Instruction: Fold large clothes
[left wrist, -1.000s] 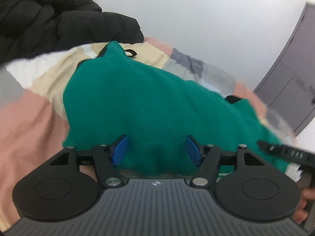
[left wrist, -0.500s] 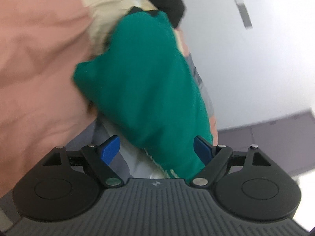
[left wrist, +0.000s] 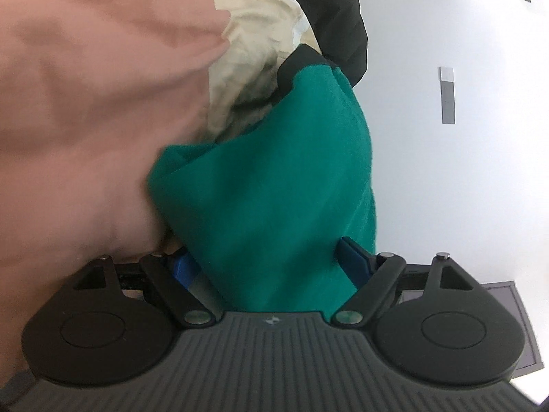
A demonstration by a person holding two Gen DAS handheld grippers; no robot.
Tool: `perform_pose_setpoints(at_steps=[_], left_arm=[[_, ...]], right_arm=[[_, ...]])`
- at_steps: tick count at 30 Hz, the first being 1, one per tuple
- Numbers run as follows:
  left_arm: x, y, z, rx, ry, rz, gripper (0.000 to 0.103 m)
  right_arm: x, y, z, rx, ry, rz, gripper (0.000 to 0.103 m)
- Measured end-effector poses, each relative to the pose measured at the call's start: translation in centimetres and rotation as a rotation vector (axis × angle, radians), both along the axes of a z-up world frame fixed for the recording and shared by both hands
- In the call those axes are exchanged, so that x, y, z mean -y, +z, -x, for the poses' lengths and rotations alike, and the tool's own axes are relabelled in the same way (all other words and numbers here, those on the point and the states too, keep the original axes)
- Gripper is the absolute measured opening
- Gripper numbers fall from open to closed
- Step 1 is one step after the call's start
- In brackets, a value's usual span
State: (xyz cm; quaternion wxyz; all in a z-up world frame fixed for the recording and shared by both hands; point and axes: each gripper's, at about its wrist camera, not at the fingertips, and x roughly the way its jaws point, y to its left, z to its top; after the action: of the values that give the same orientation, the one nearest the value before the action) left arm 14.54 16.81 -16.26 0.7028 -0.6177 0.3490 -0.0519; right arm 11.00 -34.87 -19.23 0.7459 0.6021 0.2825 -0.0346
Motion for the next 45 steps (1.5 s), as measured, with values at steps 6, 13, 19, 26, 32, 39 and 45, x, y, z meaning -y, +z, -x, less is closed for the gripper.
perform_pose_setpoints(at_steps=[6, 13, 19, 26, 32, 39, 45], left_arm=[[1.2, 1.5, -0.8, 0.053, -0.035, -0.161, 0.05], [0.8, 3.6, 0.9, 0.119, -0.074, -0.237, 0.029], [0.2, 6.5, 5.0, 0.147, -0.106, -0.268, 0.027], [-1.1, 9.5, 11.6, 0.146, -0.136, -0.265, 0.027], [-0.6, 9.9, 13.5, 0.137, -0.178, -0.312, 0.028], [-0.3, 10.3, 12.6, 0.195, -0.189, -0.28, 0.05], [-0.2, 11.5, 10.7, 0.296, -0.127, -0.215, 0.054]], right_arm=[[-0.6, 0.4, -0.9, 0.035, 0.028, 0.074, 0.073], [-0.9, 3.7, 0.5, 0.112, 0.058, 0.223, 0.036], [-0.7, 6.1, 3.5, 0.149, 0.093, 0.3, 0.034], [-0.4, 9.0, 9.6, 0.204, 0.137, 0.314, 0.034], [-0.1, 8.4, 13.9, 0.179, 0.144, 0.314, 0.035], [0.4, 8.3, 13.6, 0.182, 0.143, 0.255, 0.047], [0.9, 9.9, 12.4, 0.294, 0.134, 0.231, 0.056]])
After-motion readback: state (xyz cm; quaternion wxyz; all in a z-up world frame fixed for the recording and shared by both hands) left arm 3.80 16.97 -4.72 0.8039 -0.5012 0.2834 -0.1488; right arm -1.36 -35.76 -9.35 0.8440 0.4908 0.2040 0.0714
